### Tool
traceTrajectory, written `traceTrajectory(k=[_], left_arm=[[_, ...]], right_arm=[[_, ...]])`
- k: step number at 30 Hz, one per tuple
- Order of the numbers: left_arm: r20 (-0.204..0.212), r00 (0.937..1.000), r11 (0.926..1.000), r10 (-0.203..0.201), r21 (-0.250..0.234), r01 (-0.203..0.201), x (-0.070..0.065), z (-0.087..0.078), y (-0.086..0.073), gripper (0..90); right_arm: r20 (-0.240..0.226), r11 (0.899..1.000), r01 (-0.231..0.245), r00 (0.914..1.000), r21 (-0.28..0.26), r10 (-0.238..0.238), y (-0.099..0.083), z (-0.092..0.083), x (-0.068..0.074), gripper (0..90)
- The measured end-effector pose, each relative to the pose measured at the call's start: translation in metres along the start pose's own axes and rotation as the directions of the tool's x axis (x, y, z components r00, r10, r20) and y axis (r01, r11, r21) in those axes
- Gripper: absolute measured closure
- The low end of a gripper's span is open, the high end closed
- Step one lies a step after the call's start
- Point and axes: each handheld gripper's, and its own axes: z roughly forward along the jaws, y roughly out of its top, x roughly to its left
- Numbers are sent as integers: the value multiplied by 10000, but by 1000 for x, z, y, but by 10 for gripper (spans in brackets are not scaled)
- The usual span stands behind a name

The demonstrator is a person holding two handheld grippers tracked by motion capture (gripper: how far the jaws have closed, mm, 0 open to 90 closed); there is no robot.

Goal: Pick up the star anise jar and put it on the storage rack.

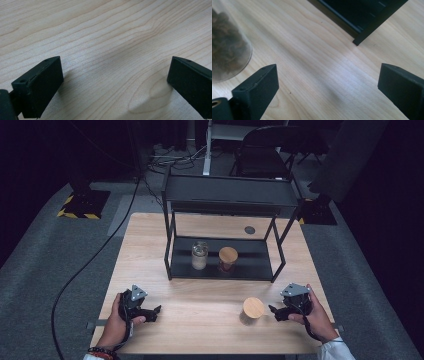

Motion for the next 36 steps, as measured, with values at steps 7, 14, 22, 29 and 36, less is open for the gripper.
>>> traceTrajectory(k=[7, 14, 22, 29, 36], left_arm=[[-9, 10000, 10000, 15, 9, -15, 0, 0, 0, 1], [-9, 10000, 10000, 21, 5, -21, 0, 0, 0, 1], [1, 10000, 10000, 1, -1, -1, 0, 0, 0, 1], [3, 10000, 10000, 29, 10, -29, 0, 0, 0, 0], [22, 10000, 10000, 26, -3, -26, 0, 0, 0, 0]], right_arm=[[-77, 9999, 53, 10000, 156, -51, -15, 7, 1, 31], [-334, 9995, -325, 9989, 37, 326, -27, 9, -3, 28], [-834, 9913, -1243, 9892, -435, 1203, -42, 11, -11, 1], [-1290, 9802, -1824, 9767, -773, 1715, -51, 13, -17, 0], [-1292, 9803, -1818, 9768, -778, 1709, -51, 13, -17, 0]])
